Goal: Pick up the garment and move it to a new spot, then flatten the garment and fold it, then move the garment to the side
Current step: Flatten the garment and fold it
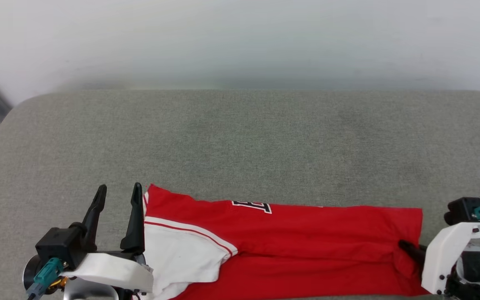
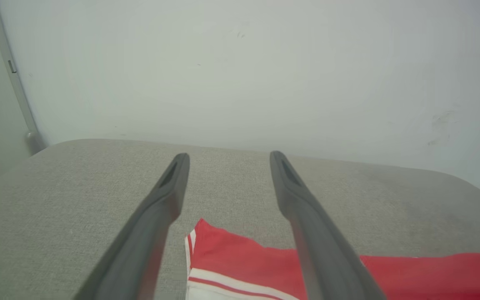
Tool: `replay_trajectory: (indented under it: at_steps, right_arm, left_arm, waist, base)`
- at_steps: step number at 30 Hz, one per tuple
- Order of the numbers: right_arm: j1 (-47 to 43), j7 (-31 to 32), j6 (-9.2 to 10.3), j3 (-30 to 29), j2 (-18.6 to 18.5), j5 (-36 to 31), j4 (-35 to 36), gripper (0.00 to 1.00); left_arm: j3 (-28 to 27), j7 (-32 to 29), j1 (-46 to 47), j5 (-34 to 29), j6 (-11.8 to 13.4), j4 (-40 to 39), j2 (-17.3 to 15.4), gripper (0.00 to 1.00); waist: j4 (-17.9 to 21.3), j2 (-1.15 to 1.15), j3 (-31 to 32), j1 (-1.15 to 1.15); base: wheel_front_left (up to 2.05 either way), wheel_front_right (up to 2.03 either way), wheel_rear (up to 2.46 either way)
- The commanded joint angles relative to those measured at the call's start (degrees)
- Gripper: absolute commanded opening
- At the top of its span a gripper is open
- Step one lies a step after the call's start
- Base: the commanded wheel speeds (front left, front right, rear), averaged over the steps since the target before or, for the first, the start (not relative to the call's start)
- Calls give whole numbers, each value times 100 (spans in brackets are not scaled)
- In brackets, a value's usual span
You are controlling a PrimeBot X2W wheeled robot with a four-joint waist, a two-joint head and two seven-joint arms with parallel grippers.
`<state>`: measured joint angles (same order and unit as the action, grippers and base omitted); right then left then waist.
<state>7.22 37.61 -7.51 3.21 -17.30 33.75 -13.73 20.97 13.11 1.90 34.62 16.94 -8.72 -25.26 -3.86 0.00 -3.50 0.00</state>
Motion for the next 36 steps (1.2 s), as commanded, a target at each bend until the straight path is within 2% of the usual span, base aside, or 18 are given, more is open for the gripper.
replay_trajectory:
  at_steps: [1,7,11,15,22,25,29,32,36]
  right_arm:
    - [-47,15,4,-90,-101,11,5,0]
    - [-324,116,3,-828,-335,-40,2,0]
    - [-528,203,3,-1560,-303,-65,87,0]
    - [-603,494,3,-2014,61,113,275,0]
    - [-315,1633,3,-2334,1066,1706,555,0]
    - [-181,2017,3,-2372,1310,2418,465,0]
    - [39,2256,2,-2141,1434,3141,145,0]
    - [162,2189,2,-1847,1454,3532,-57,0]
    - [440,1722,2,-902,1447,4170,-425,0]
  left_arm:
    - [-13,3,-63,30,32,15,-27,100]
    - [14,-5,-174,31,61,37,-40,100]
    - [12,-8,-234,14,84,47,-65,100]
    - [17,2,-269,-21,121,31,-93,100]
    - [105,-31,-77,-73,81,8,-78,100]
    - [136,-26,-5,-67,62,8,-31,100]
    - [186,-18,98,-71,20,37,9,100]
    - [212,-12,126,-69,-10,52,36,100]
    - [273,-2,248,-82,-55,82,102,100]
  waist:
    - [71,0,76,0]
    - [157,0,166,0]
    - [197,0,200,0]
    - [220,0,205,0]
    - [96,0,119,0]
    - [1,0,82,0]
    - [-132,0,32,0]
    - [-204,0,10,0]
    - [-353,0,-92,0]
  base:
    - [0,0,0]
    - [0,0,0]
    - [0,0,0]
    - [0,0,0]
    - [0,0,0]
    - [0,0,0]
    - [0,0,0]
    - [0,0,0]
    - [0,0,0]
